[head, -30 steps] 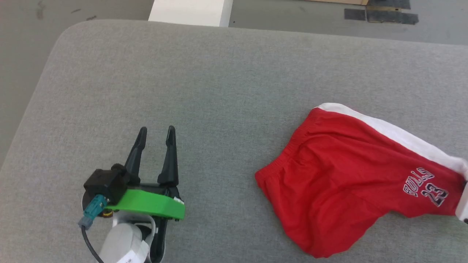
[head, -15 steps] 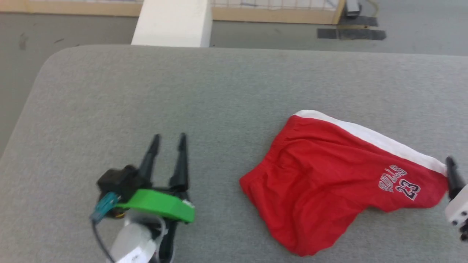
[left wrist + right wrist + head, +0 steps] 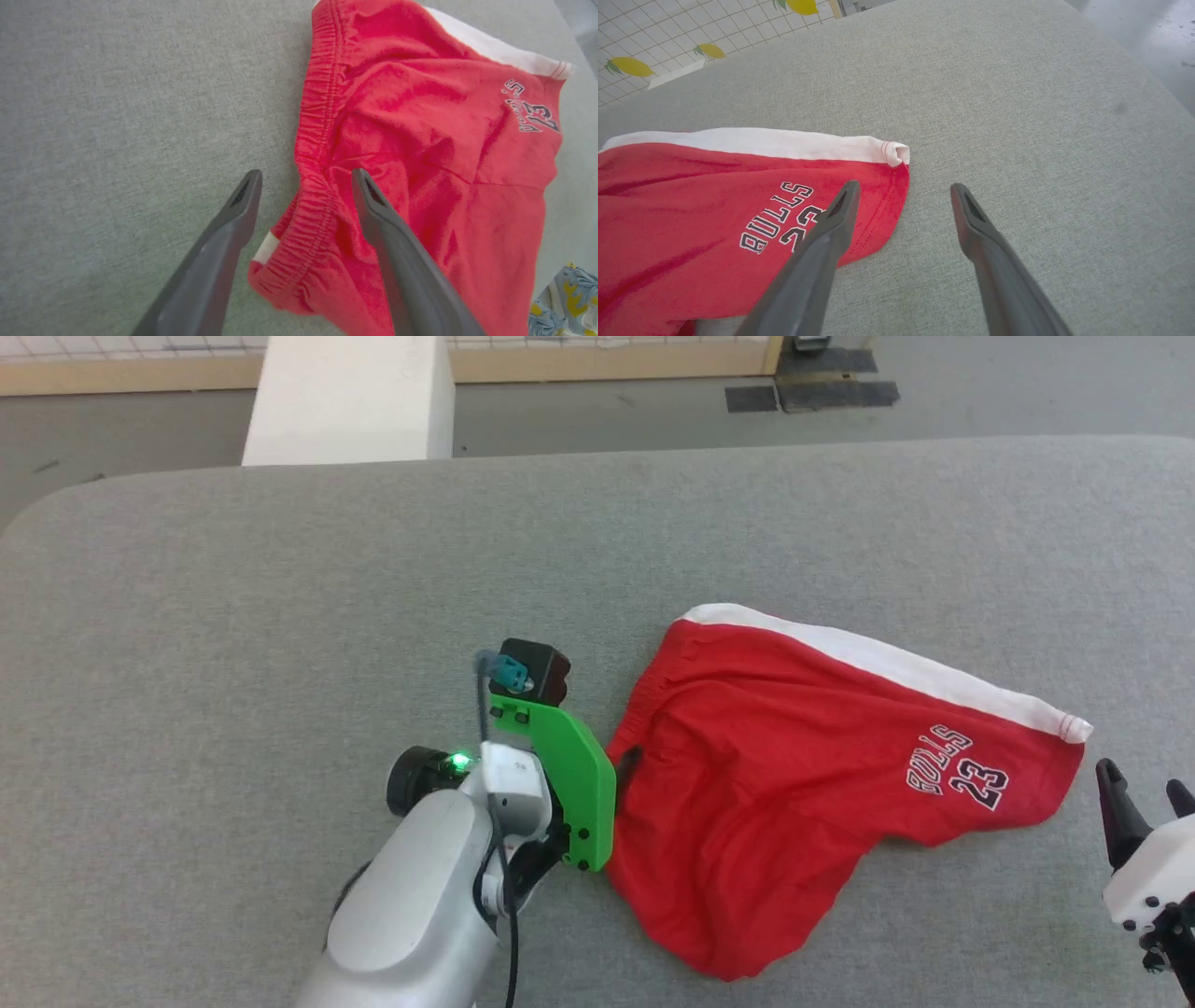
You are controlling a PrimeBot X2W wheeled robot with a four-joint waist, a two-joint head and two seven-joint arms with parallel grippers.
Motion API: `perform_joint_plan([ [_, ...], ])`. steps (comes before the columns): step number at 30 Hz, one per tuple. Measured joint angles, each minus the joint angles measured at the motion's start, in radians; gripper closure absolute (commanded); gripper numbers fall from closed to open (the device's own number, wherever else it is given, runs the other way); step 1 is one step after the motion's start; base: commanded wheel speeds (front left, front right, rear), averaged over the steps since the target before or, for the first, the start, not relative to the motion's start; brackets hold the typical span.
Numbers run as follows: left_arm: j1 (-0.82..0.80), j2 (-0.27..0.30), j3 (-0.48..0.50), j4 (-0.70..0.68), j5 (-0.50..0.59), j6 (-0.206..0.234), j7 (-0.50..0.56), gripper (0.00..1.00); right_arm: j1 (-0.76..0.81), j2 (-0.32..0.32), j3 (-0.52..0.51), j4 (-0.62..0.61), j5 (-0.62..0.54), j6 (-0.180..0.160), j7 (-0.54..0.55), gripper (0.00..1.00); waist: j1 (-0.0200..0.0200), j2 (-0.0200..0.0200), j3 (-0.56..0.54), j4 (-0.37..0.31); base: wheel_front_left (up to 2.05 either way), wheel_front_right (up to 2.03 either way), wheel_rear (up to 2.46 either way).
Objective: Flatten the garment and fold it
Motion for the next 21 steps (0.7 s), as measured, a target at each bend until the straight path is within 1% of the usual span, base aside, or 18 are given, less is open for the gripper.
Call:
perform_joint_plan([
  [2, -0.015, 0.013, -0.022, 0.011, 0.022, 0.023, 0.066, 0.0, 0.001, 0.0, -0.002, 0.004, 0.005, 0.0, -0.005, 0.0, 0.0, 0.0, 0.01, -0.009, 0.0, 0.0, 0.0],
  [4, -0.021, 0.03, -0.047, 0.026, 0.048, 0.033, 0.12, 0.0, 0.002, 0.0, 0.0, 0.008, 0.012, 0.0, -0.011, 0.0, 0.0, 0.0, 0.018, -0.017, 0.0, 0.0, 0.0],
  [7, -0.023, 0.04, -0.076, 0.04, 0.054, 0.033, 0.19, 0.0, 0.003, 0.0, 0.001, 0.015, 0.018, 0.0, -0.016, 0.0, 0.0, 0.0, 0.029, -0.027, 0.0, 0.0, 0.0],
  [10, -0.03, 0.04, -0.093, 0.039, 0.045, 0.02, 0.246, 0.0, 0.003, 0.0, 0.002, 0.022, 0.019, 0.0, -0.021, 0.0, 0.0, 0.0, 0.036, -0.033, 0.0, 0.0, 0.0],
  [11, -0.03, 0.039, -0.1, 0.036, 0.037, 0.013, 0.261, 0.15, 0.003, 0.0, 0.002, 0.024, 0.019, 0.0, -0.022, 0.0, 0.0, 0.0, 0.038, -0.033, 0.0, 0.0, 0.0],
  [12, -0.029, 0.038, -0.107, 0.033, 0.032, 0.007, 0.27, 0.96, 0.003, 0.0, 0.003, 0.027, 0.019, 0.0, -0.026, 0.0, 0.0, 0.0, 0.038, -0.033, 0.0, 0.0, 0.0],
  [13, -0.027, 0.038, -0.111, 0.032, 0.03, 0.003, 0.276, 1.0, 0.003, 0.0, 0.004, 0.029, 0.019, 0.0, -0.028, 0.0, 0.0, 0.0, 0.039, -0.032, 0.0, 0.0, 0.0],
  [15, -0.021, 0.034, -0.113, 0.028, 0.023, 0.002, 0.273, 1.0, 0.003, 0.0, 0.01, 0.035, 0.019, 0.0, -0.03, 0.0, 0.0, 0.0, 0.039, -0.029, 0.0, 0.0, 0.0],
  [17, -0.014, 0.025, -0.103, 0.024, 0.008, 0.005, 0.247, 1.0, 0.003, 0.0, 0.015, 0.04, 0.019, 0.0, -0.035, 0.0, 0.0, 0.0, 0.037, -0.024, 0.0, 0.0, 0.0],
  [21, 0.012, 0.014, -0.038, 0.009, -0.037, 0.039, 0.169, 1.0, 0.004, 0.0, 0.017, 0.049, 0.019, 0.0, -0.039, 0.0, 0.0, 0.0, 0.028, -0.006, 0.0, 0.0, 0.0],
])
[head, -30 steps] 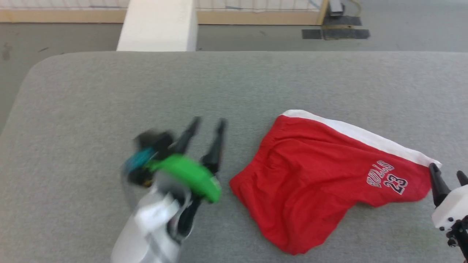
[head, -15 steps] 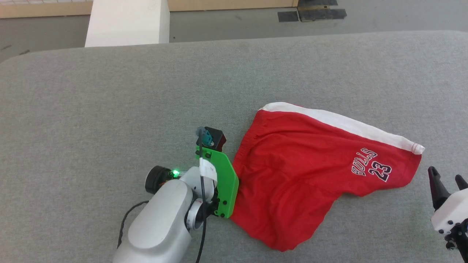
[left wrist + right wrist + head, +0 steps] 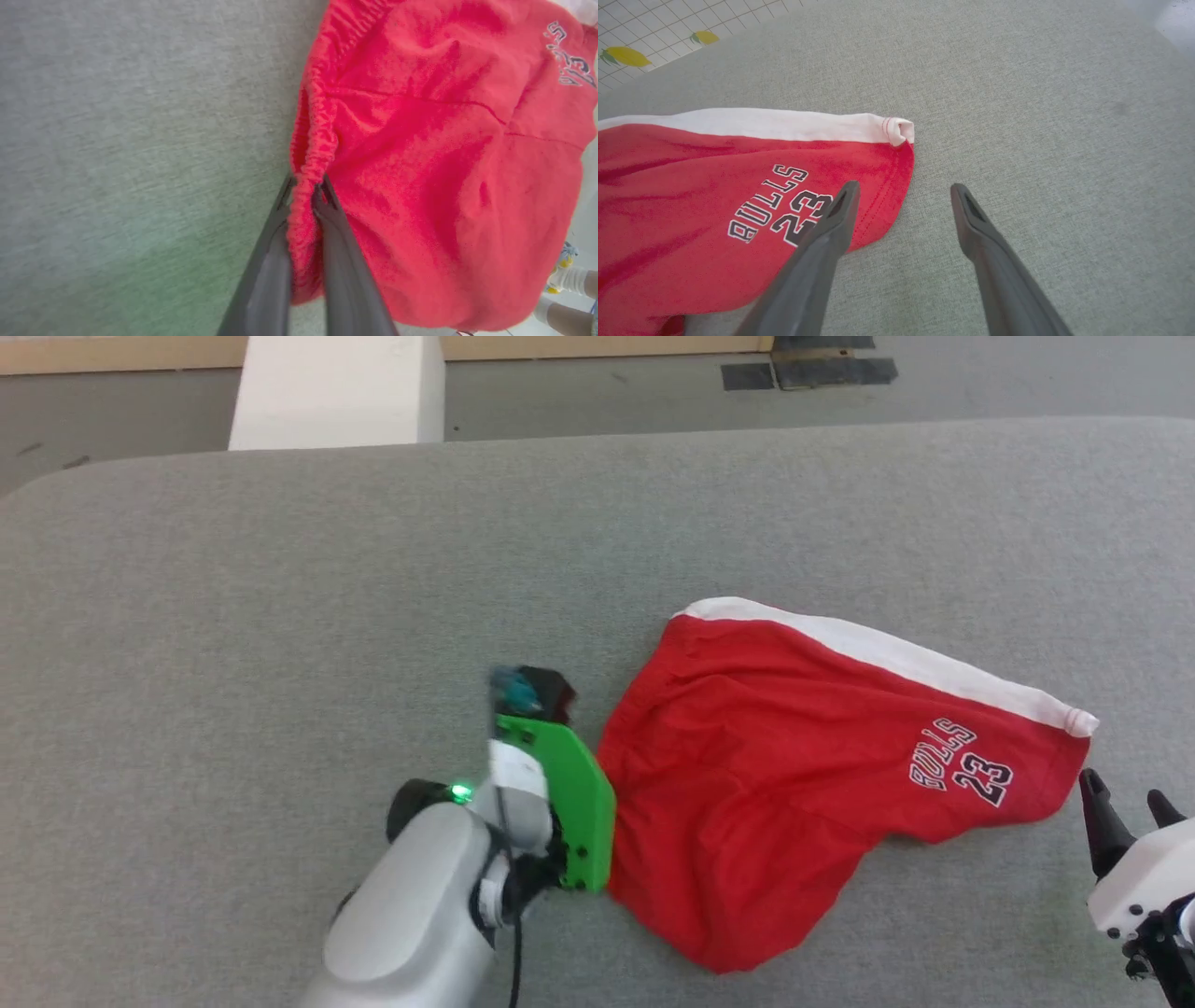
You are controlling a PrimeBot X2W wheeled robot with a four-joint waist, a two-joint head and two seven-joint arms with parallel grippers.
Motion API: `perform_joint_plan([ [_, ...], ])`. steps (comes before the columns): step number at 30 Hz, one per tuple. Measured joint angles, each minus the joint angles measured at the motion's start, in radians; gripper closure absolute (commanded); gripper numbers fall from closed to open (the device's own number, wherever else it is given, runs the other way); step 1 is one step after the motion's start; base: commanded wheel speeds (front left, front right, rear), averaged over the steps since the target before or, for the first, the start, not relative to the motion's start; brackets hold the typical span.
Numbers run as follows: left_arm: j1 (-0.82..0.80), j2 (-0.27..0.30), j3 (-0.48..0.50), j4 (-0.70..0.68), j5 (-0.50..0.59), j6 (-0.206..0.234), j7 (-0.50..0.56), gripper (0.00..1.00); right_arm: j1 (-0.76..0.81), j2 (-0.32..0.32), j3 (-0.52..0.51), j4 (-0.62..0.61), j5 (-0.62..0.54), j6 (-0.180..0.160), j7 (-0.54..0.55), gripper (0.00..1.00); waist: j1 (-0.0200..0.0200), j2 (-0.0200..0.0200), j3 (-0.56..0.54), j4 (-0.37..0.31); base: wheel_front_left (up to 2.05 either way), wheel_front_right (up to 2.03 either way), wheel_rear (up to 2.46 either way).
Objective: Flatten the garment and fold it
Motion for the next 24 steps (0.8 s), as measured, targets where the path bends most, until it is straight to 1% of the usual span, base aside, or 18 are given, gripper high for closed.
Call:
perform_joint_plan([
  [4, 0.011, 0.005, 0.083, -0.058, -0.046, 0.033, -0.065, 1.0, 0.008, 0.0, -0.001, 0.005, -0.002, 0.0, 0.001, 0.0, 0.0, 0.0, -0.014, 0.03, 0.0, 0.0, 0.0],
  [9, 0.075, 0.034, 0.156, -0.141, -0.067, 0.081, -0.096, 1.0, 0.019, 0.0, 0.003, 0.011, -0.005, 0.0, 0.005, 0.0, 0.0, 0.0, -0.038, 0.078, 0.0, 0.0, 0.0],
  [14, 0.202, 0.064, 0.218, -0.216, -0.108, 0.146, -0.098, 1.0, 0.036, 0.0, 0.017, 0.017, -0.007, 0.0, 0.01, 0.0, 0.0, 0.0, -0.065, 0.143, 0.0, 0.0, 0.0],
  [18, 0.333, 0.077, 0.246, -0.253, -0.137, 0.184, -0.084, 1.0, 0.038, 0.0, 0.032, 0.02, -0.007, 0.0, 0.011, 0.0, 0.0, 0.0, -0.087, 0.199, 0.0, 0.0, 0.0],
  [21, 0.425, 0.076, 0.249, -0.266, -0.17, 0.199, -0.067, 1.0, 0.039, 0.0, 0.044, 0.022, -0.006, 0.0, 0.011, 0.0, 0.0, 0.0, -0.099, 0.235, 0.0, 0.0, 0.0],
  [24, 0.491, 0.06, 0.242, -0.272, -0.201, 0.199, -0.052, 1.0, 0.039, 0.0, 0.05, 0.023, -0.006, 0.0, 0.011, 0.0, 0.0, 0.0, -0.109, 0.265, 0.0, 0.0, 0.0],
])
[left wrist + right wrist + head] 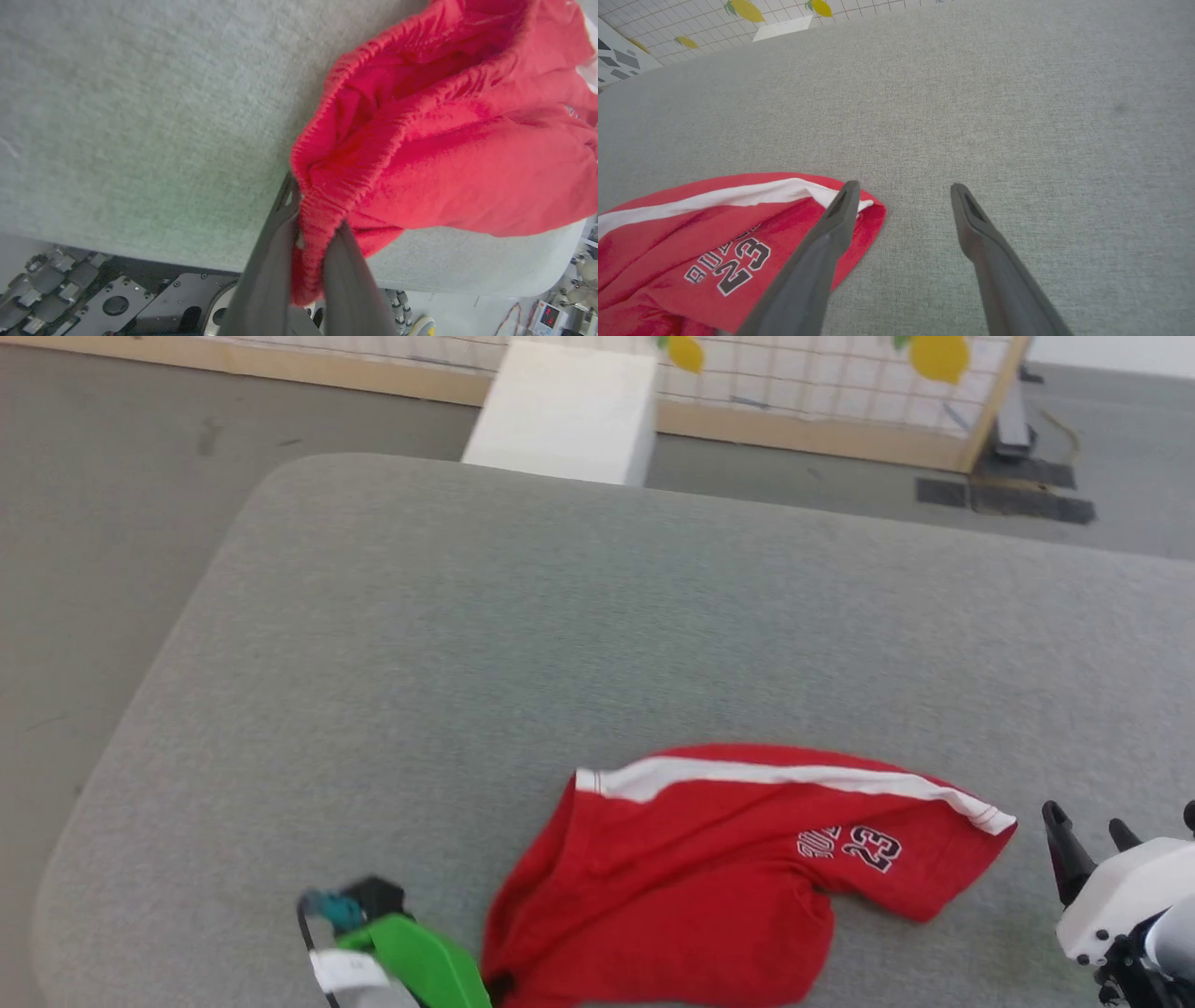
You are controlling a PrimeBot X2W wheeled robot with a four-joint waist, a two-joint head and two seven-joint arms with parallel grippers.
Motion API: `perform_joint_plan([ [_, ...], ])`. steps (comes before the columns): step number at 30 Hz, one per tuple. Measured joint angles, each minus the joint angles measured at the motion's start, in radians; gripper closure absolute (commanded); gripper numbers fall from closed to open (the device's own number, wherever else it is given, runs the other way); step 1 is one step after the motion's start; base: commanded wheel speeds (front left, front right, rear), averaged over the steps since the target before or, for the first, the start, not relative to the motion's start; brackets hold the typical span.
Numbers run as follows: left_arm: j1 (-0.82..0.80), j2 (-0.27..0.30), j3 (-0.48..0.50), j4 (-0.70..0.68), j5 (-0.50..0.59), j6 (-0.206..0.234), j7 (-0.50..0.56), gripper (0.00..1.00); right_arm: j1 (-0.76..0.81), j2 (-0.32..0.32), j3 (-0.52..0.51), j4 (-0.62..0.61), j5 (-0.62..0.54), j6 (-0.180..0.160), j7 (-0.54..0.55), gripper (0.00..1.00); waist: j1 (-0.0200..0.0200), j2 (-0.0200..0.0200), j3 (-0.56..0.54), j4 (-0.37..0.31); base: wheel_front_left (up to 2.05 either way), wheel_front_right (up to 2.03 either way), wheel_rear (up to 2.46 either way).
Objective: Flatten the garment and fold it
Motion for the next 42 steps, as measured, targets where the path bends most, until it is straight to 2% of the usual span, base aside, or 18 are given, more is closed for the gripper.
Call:
perform_joint_plan([
  [1, 0.012, -0.008, -0.001, -0.002, -0.014, -0.001, 0.003, 1.0, 0.0, 0.0, 0.002, 0.001, 0.0, 0.0, 0.0, 0.0, 0.0001, 0.0, -0.002, 0.007, 0.0, 0.0, 0.0],
  [2, 0.024, -0.017, 0.001, -0.006, -0.034, -0.001, 0.003, 0.77, 0.0, 0.0, 0.004, 0.002, 0.0, 0.0, 0.0, 0.0, 0.0, 0.0, -0.005, 0.014, 0.0, 0.0, 0.0],
  [3, 0.033, -0.023, 0.002, -0.009, -0.043, -0.002, -0.002, 0.0, 0.0, 0.0, 0.006, 0.003, 0.0, 0.0, 0.0, 0.0, 0.0001, 0.0, -0.009, 0.019, 0.0, 0.0, 0.0],
  [9, 0.049, -0.039, 0.059, -0.076, -0.089, -0.023, -0.075, 0.0, 0.002, 0.0, 0.016, 0.009, 0.0, 0.0, 0.0, 0.0, 0.0, 0.0, -0.021, 0.021, 0.0, 0.0, 0.0],
  [12, 0.045, -0.017, 0.093, -0.127, -0.074, -0.023, -0.118, 0.0, 0.004, 0.0, 0.018, 0.012, 0.003, 0.0, 0.0, 0.0, 0.0, 0.0, -0.023, 0.011, 0.0, 0.0, 0.0],
  [15, 0.016, 0.032, 0.099, -0.18, 0.004, -0.043, -0.182, 0.0, 0.005, 0.0, 0.017, 0.013, 0.003, 0.0, 0.0, 0.0, 0.0001, 0.0, -0.022, -0.001, 0.0, 0.0, 0.0],
  [21, -0.157, 0.086, 0.012, -0.185, 0.136, -0.141, -0.241, 0.0, 0.006, 0.0, 0.011, 0.012, 0.003, 0.0, 0.0, 0.0, 0.0, 0.0, -0.009, -0.022, 0.0, 0.0, 0.0],
  [26, -0.31, 0.097, -0.1, -0.084, 0.201, -0.225, -0.193, 0.0, 0.006, 0.0, 0.014, 0.008, 0.003, 0.0, 0.001, 0.0, 0.0, 0.0, 0.011, -0.043, 0.0, 0.0, 0.0],
  [27, -0.363, 0.097, -0.146, -0.027, 0.217, -0.246, -0.137, 0.0, 0.006, 0.0, 0.015, 0.008, 0.003, 0.0, 0.001, 0.0, 0.0, 0.0, 0.02, -0.056, 0.0, 0.0, 0.0],
  [30, -0.408, 0.087, -0.178, 0.053, 0.213, -0.249, -0.038, 0.0, 0.004, 0.0, 0.019, 0.008, 0.005, 0.0, 0.001, 0.0, 0.0, 0.0, 0.033, -0.074, 0.0, 0.0, 0.0],
  [34, -0.443, 0.085, -0.193, 0.123, 0.207, -0.229, 0.066, 0.0, 0.003, 0.0, 0.015, 0.008, 0.006, 0.0, 0.001, 0.0, 0.0, 0.0, 0.05, -0.099, 0.0, 0.0, 0.0],
  [42, -0.481, 0.09, -0.21, 0.192, 0.231, -0.202, 0.091, 0.0, -0.005, 0.0, 0.01, 0.006, 0.006, 0.0, 0.0, 0.0, 0.0001, 0.0, 0.087, -0.13, 0.0, 0.0, 0.0],
])
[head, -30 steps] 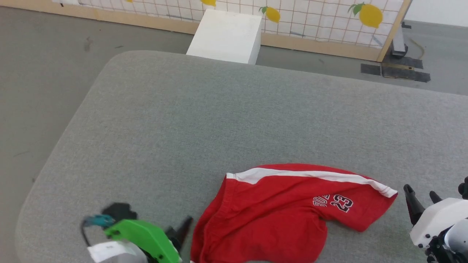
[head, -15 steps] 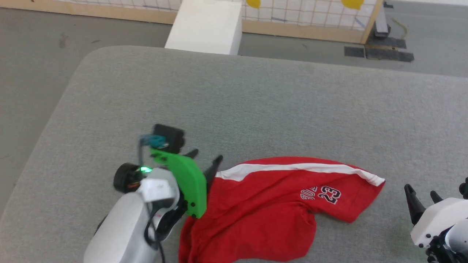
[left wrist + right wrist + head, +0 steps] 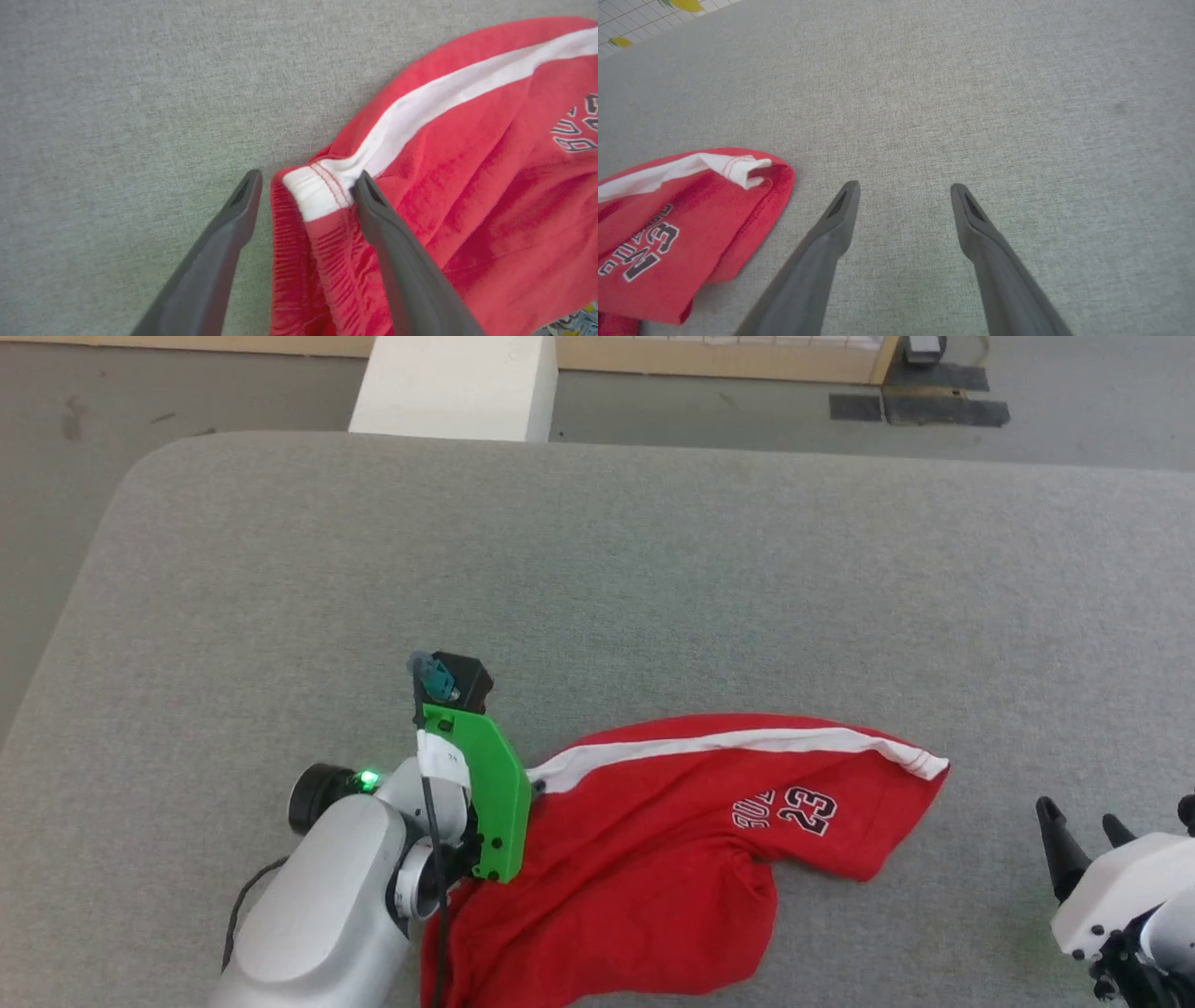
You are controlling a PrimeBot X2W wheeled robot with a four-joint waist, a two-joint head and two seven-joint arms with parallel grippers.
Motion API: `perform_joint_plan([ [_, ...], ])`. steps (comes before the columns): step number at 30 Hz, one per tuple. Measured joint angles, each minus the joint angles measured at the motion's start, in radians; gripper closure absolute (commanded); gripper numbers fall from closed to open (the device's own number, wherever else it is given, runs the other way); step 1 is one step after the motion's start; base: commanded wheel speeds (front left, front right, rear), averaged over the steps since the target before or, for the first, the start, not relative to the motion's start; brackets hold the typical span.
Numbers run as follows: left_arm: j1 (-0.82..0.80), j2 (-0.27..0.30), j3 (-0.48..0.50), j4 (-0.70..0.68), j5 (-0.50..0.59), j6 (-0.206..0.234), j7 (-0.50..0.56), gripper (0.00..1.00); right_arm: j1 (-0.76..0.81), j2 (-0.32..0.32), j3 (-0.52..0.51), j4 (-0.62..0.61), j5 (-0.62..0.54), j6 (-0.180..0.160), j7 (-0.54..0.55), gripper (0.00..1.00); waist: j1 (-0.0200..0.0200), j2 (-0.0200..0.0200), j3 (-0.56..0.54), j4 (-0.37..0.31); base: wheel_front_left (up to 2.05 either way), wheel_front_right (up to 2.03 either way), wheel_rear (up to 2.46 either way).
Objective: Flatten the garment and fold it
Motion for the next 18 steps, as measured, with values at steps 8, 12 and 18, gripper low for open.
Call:
perform_joint_plan([
  [8, -0.006, -0.002, 0.001, 0.042, -0.001, 0.021, 0.014, 0.89, -0.011, 0.0, 0.008, -0.002, 0.0, 0.0, 0.0, 0.0, 0.0, 0.0, 0.019, -0.011, 0.0, 0.0, 0.0],
  [12, -0.006, -0.011, 0.005, 0.039, -0.014, 0.021, -0.011, 1.0, -0.012, 0.0, 0.015, -0.001, 0.0, 0.0, -0.001, 0.0, 0.0, 0.0, 0.017, -0.008, 0.0, 0.0, 0.0],
  [18, 0.016, -0.029, 0.045, -0.019, -0.039, 0.04, -0.079, 1.0, -0.007, 0.0, 0.054, -0.009, -0.026, 0.0, 0.0, 0.0, 0.0, 0.0, 0.012, -0.002, 0.0, 0.0, 0.0],
])
